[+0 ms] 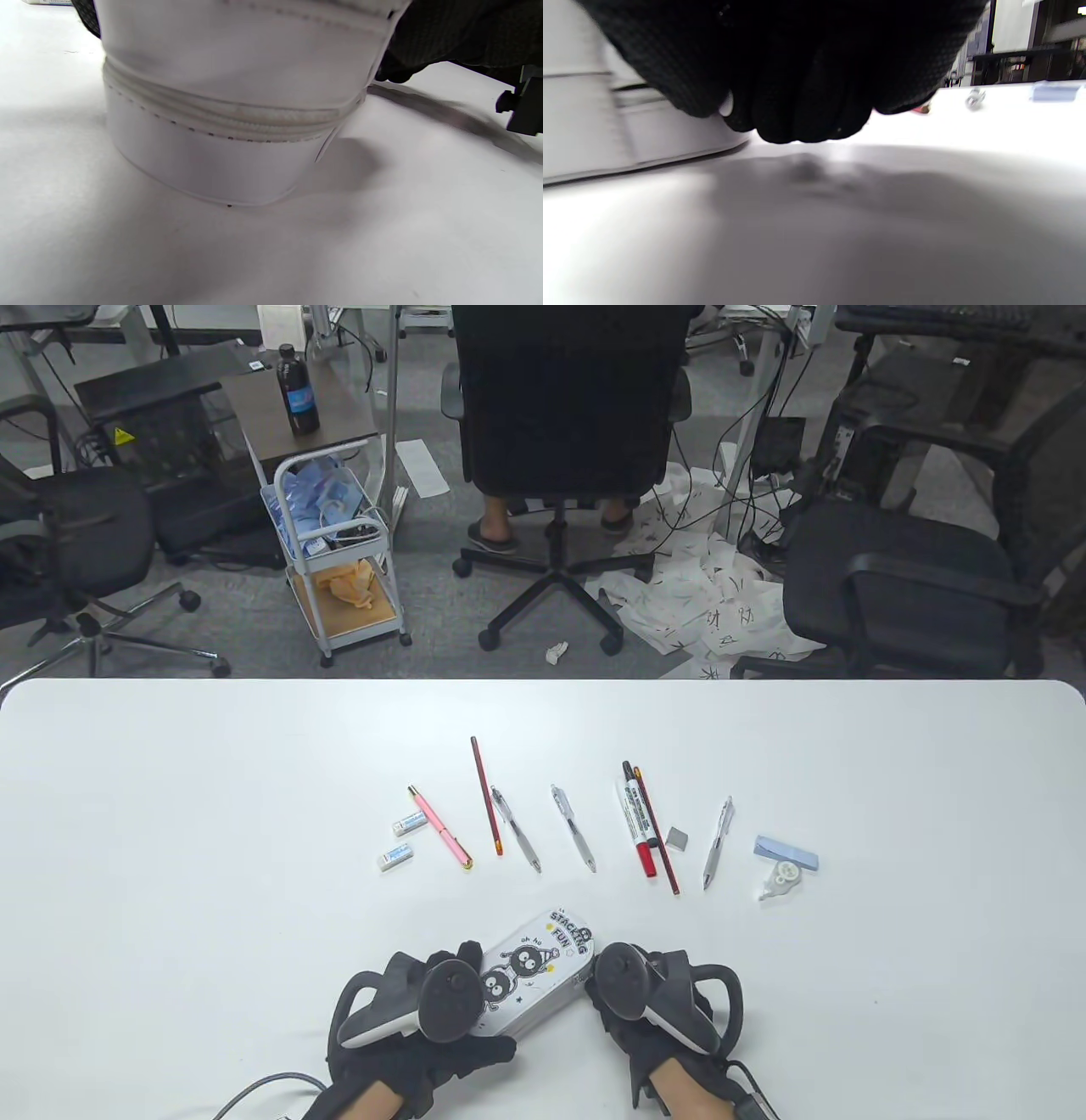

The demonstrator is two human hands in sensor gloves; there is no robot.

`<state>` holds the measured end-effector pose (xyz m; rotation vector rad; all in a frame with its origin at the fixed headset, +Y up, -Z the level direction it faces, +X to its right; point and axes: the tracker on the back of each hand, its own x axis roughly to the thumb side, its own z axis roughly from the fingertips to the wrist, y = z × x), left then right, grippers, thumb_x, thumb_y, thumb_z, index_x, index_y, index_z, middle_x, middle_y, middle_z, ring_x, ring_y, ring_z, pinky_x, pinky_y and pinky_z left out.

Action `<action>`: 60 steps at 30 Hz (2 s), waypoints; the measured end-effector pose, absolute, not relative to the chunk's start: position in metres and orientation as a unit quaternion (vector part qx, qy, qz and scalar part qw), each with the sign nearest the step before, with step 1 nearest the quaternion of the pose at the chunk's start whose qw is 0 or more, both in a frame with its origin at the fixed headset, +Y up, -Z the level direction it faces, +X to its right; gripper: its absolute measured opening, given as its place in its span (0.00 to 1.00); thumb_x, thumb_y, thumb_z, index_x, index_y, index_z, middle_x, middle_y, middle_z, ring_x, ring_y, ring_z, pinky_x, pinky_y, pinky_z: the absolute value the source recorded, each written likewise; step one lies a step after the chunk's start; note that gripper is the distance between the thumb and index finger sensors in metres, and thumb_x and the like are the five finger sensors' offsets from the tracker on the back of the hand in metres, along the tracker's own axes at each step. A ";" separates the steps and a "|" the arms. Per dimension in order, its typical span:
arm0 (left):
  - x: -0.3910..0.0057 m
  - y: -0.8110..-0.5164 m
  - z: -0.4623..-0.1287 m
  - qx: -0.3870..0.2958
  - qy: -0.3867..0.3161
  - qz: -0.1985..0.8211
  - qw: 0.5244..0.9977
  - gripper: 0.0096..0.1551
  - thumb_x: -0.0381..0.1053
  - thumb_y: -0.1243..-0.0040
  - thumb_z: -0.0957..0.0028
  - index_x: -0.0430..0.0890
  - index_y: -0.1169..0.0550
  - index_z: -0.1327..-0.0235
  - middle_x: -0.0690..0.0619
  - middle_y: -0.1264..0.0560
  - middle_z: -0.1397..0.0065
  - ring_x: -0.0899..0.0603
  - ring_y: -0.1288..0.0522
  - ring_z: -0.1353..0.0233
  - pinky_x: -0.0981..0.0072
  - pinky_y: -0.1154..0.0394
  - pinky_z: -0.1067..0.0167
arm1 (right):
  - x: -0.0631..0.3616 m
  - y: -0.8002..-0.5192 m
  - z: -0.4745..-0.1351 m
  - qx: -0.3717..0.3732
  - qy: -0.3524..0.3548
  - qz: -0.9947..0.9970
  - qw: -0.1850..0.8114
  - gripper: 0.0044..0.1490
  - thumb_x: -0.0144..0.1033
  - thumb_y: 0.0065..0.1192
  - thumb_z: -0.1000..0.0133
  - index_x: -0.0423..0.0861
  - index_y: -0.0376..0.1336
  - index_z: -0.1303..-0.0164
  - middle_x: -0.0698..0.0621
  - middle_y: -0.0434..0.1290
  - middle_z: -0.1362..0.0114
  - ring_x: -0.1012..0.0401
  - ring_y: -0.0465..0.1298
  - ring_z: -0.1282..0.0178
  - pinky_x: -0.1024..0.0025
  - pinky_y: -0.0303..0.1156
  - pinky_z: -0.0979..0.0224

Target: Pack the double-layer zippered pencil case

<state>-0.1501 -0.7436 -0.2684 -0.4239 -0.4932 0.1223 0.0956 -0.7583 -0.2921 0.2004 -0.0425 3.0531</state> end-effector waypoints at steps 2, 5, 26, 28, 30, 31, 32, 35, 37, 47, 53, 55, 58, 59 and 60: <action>-0.152 -0.741 -0.270 -0.229 -0.255 0.060 0.938 0.71 0.73 0.34 0.45 0.30 0.52 0.11 0.27 0.43 0.20 0.22 0.36 0.27 0.30 0.33 0.30 | 0.099 -0.757 -0.294 0.067 -0.025 0.997 0.009 0.24 0.52 0.67 0.50 0.57 0.73 0.46 0.57 0.82 0.42 0.61 0.81 0.45 0.60 0.76 0.35; -0.151 -0.736 -0.270 -0.258 -0.307 -0.003 0.916 0.71 0.71 0.28 0.49 0.40 0.52 0.09 0.36 0.44 0.14 0.24 0.42 0.20 0.24 0.41 0.29 | 0.100 -0.756 -0.294 0.086 -0.016 0.996 0.012 0.24 0.49 0.67 0.53 0.59 0.73 0.47 0.58 0.81 0.41 0.60 0.80 0.43 0.59 0.75 0.33; -0.141 -0.732 -0.280 -0.389 -0.267 0.151 0.869 0.73 0.66 0.39 0.39 0.30 0.70 0.18 0.16 0.65 0.19 0.15 0.49 0.20 0.21 0.45 0.28 | 0.033 -0.753 -0.263 0.375 0.124 0.913 0.101 0.24 0.47 0.71 0.51 0.50 0.76 0.48 0.52 0.81 0.43 0.56 0.78 0.44 0.50 0.68 0.28; -0.131 -0.738 -0.274 -0.379 -0.276 0.101 0.877 0.79 0.69 0.38 0.42 0.30 0.77 0.23 0.12 0.75 0.26 0.12 0.56 0.22 0.18 0.47 0.29 | 0.033 -0.751 -0.259 0.374 0.085 0.920 0.077 0.23 0.47 0.72 0.51 0.50 0.78 0.50 0.52 0.82 0.44 0.56 0.78 0.45 0.50 0.66 0.27; -0.123 -0.741 -0.274 -0.354 -0.285 0.058 0.889 0.79 0.69 0.40 0.40 0.27 0.77 0.25 0.10 0.76 0.29 0.11 0.57 0.23 0.18 0.46 0.29 | 0.033 -0.745 -0.254 0.362 -0.008 0.932 -0.012 0.22 0.51 0.70 0.51 0.55 0.78 0.51 0.56 0.83 0.46 0.60 0.79 0.46 0.53 0.68 0.26; -0.120 -0.742 -0.274 -0.378 -0.276 0.047 0.883 0.80 0.68 0.40 0.38 0.26 0.80 0.28 0.10 0.78 0.31 0.11 0.59 0.23 0.18 0.47 0.29 | 0.035 -0.743 -0.254 0.348 -0.027 0.937 -0.026 0.22 0.52 0.69 0.51 0.56 0.77 0.51 0.57 0.83 0.46 0.61 0.79 0.47 0.54 0.68 0.26; -0.118 -0.740 -0.275 -0.385 -0.273 0.041 0.881 0.81 0.68 0.39 0.38 0.26 0.81 0.29 0.11 0.79 0.31 0.11 0.59 0.23 0.18 0.47 0.29 | 0.037 -0.741 -0.256 0.326 -0.051 0.944 -0.017 0.22 0.52 0.70 0.51 0.55 0.78 0.51 0.57 0.83 0.46 0.60 0.80 0.48 0.54 0.68 0.26; -0.116 -0.734 -0.277 -0.372 -0.270 -0.029 0.888 0.81 0.65 0.35 0.40 0.28 0.80 0.27 0.17 0.75 0.24 0.14 0.54 0.21 0.19 0.45 0.28 | 0.055 -0.739 -0.269 0.261 -0.075 0.960 -0.063 0.22 0.52 0.70 0.51 0.56 0.78 0.52 0.57 0.83 0.47 0.61 0.80 0.48 0.55 0.69 0.27; -0.120 -0.730 -0.276 -0.360 -0.268 -0.059 0.892 0.80 0.65 0.35 0.41 0.29 0.77 0.24 0.20 0.69 0.19 0.16 0.51 0.20 0.22 0.44 0.27 | 0.068 -0.737 -0.276 0.231 -0.075 0.967 -0.076 0.22 0.54 0.69 0.51 0.57 0.78 0.52 0.59 0.83 0.47 0.62 0.81 0.49 0.56 0.70 0.27; -0.131 -0.725 -0.245 -0.294 -0.379 -0.119 0.869 0.73 0.53 0.26 0.46 0.38 0.67 0.16 0.29 0.61 0.13 0.21 0.51 0.18 0.22 0.45 0.30 | 0.095 -0.739 -0.287 0.229 -0.025 0.972 -0.036 0.22 0.50 0.70 0.57 0.63 0.76 0.52 0.62 0.82 0.43 0.63 0.79 0.42 0.57 0.70 0.27; -0.128 -0.723 -0.238 -0.285 -0.421 -0.043 0.860 0.68 0.52 0.24 0.48 0.41 0.59 0.14 0.33 0.56 0.12 0.23 0.48 0.17 0.23 0.46 0.30 | 0.071 -0.746 -0.286 0.288 0.039 0.956 -0.026 0.23 0.45 0.68 0.60 0.65 0.76 0.54 0.63 0.81 0.41 0.62 0.78 0.39 0.59 0.70 0.28; -0.133 -0.723 -0.242 -0.287 -0.417 0.007 0.863 0.65 0.54 0.24 0.46 0.41 0.56 0.13 0.35 0.53 0.11 0.23 0.49 0.17 0.24 0.48 0.30 | 0.076 -0.746 -0.287 0.282 0.032 0.959 -0.006 0.23 0.48 0.68 0.60 0.67 0.75 0.53 0.65 0.81 0.40 0.63 0.79 0.40 0.61 0.72 0.29; -0.140 -0.719 -0.247 -0.278 -0.422 0.036 0.862 0.62 0.57 0.24 0.46 0.43 0.51 0.12 0.36 0.50 0.11 0.23 0.47 0.17 0.26 0.46 0.28 | 0.086 -0.748 -0.288 0.252 0.042 0.966 0.048 0.26 0.47 0.67 0.54 0.62 0.73 0.44 0.60 0.80 0.34 0.59 0.79 0.37 0.58 0.71 0.29; -0.142 -0.717 -0.249 -0.277 -0.424 0.046 0.861 0.60 0.57 0.23 0.47 0.44 0.48 0.12 0.37 0.47 0.11 0.24 0.44 0.17 0.27 0.44 0.28 | 0.089 -0.746 -0.289 0.238 0.025 0.970 0.050 0.27 0.47 0.66 0.52 0.61 0.71 0.41 0.59 0.78 0.32 0.59 0.78 0.35 0.57 0.71 0.29; -0.145 -0.716 -0.252 -0.275 -0.420 0.057 0.863 0.59 0.58 0.22 0.49 0.45 0.45 0.13 0.39 0.45 0.11 0.25 0.42 0.17 0.27 0.43 0.27 | 0.093 -0.743 -0.290 0.217 0.000 0.975 0.047 0.28 0.47 0.65 0.51 0.60 0.69 0.37 0.58 0.77 0.29 0.58 0.76 0.32 0.56 0.69 0.27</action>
